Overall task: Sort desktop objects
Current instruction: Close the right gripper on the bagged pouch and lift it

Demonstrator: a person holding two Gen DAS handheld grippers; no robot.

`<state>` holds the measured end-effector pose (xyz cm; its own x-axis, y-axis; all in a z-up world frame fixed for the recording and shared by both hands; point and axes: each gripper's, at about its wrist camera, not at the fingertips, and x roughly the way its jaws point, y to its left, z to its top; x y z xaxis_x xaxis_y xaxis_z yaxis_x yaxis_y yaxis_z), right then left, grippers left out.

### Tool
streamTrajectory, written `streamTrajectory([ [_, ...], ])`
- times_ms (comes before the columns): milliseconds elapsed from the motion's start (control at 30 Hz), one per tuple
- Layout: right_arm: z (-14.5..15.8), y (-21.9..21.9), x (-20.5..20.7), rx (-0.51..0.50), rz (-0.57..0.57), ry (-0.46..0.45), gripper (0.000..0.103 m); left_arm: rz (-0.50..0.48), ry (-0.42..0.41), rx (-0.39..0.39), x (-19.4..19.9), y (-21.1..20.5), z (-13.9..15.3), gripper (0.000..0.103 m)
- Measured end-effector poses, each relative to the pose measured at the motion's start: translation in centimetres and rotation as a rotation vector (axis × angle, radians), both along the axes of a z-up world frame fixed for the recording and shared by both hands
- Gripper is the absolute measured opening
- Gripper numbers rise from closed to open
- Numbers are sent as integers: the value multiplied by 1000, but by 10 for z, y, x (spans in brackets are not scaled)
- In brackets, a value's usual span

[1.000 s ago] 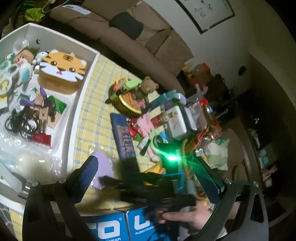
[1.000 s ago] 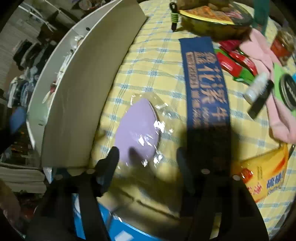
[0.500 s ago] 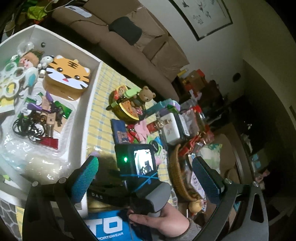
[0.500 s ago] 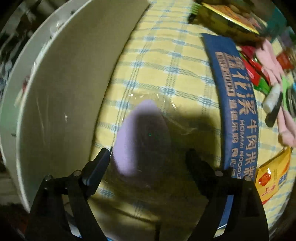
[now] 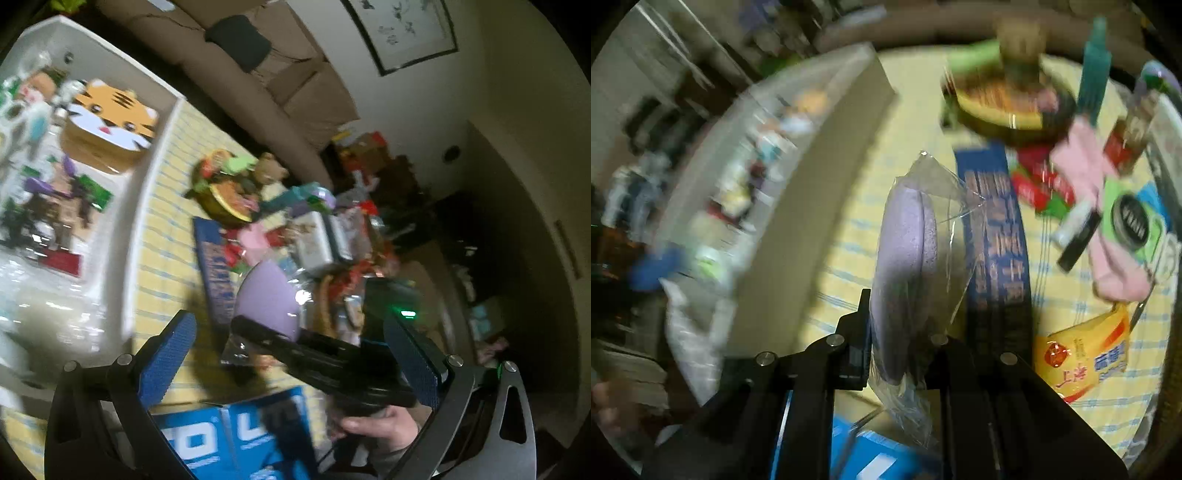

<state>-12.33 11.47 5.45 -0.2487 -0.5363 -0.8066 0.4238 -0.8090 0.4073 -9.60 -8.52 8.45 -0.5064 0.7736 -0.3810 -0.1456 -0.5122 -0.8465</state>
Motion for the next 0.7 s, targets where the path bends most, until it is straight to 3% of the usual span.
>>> streamTrajectory([
  [100, 29, -5, 12, -161, 87, 3, 13, -37, 18, 73, -4, 5, -1, 103],
  [233, 49, -29, 19, -249, 210, -26, 13, -53, 39, 124, -7, 0, -1, 95],
  [300, 51, -44, 20, -271, 254, -49, 14, -62, 46, 151, -10, -6, -1, 67],
  [367, 51, -53, 23, -286, 272, -69, 14, -69, 50, 147, -13, -13, -1, 61],
  [467, 48, -60, 23, -314, 284, -100, 14, -43, 42, 135, -16, -28, -3, 42],
  [700, 49, -114, -9, -284, 319, -118, 16, 91, 60, 124, -30, -86, -3, 38],
])
